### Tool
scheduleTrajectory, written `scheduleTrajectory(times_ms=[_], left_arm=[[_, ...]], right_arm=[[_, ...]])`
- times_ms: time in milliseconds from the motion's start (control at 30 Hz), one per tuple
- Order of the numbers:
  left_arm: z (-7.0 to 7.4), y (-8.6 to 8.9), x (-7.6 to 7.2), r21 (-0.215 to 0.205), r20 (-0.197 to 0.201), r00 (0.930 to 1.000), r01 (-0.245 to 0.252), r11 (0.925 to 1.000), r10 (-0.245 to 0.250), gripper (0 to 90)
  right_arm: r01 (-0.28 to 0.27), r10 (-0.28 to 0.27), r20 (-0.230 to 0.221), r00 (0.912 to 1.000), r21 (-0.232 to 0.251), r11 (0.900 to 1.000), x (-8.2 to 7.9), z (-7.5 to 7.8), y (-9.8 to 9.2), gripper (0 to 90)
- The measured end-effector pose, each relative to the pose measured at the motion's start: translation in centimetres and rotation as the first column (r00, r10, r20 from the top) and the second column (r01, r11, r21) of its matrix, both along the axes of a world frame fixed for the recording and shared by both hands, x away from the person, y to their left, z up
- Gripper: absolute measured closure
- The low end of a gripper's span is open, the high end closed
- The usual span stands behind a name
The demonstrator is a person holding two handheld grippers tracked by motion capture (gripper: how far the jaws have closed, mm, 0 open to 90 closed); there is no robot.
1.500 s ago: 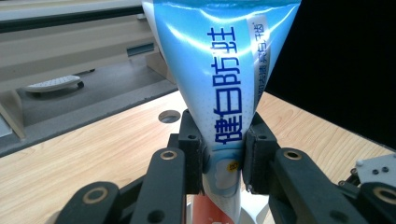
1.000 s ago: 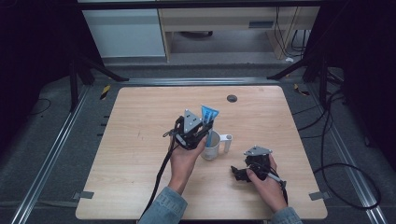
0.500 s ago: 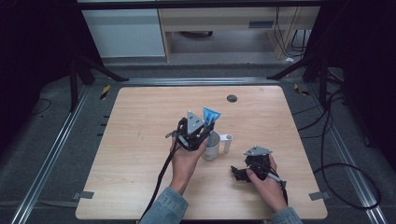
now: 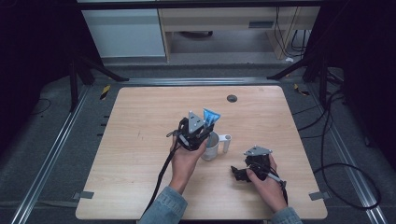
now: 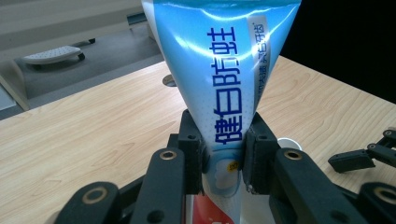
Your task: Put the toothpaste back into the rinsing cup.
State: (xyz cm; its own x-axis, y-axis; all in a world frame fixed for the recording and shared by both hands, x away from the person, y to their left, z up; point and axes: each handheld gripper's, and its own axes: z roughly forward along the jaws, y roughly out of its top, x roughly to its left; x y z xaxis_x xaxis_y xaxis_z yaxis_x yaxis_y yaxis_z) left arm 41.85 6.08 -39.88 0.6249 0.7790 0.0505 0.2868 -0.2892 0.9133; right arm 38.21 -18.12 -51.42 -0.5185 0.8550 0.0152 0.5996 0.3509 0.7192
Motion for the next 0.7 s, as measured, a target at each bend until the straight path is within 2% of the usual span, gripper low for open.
scheduleTrajectory(times_ms=[467,700], left_arm=[[0.0,-0.8,0.3,0.027,-0.021,0.9997,0.015,0.9995,-0.015,72.1],[0.3,-1.0,0.2,0.058,-0.024,0.9995,0.022,0.9981,-0.021,72.1]], right_arm=[[0.000,0.000,0.000,1.0000,0.000,1.000,0.0,0.0,0.0,0.4],[0.000,0.000,0.000,1.0000,0.000,1.000,0.0,0.0,0.0,0.4]])
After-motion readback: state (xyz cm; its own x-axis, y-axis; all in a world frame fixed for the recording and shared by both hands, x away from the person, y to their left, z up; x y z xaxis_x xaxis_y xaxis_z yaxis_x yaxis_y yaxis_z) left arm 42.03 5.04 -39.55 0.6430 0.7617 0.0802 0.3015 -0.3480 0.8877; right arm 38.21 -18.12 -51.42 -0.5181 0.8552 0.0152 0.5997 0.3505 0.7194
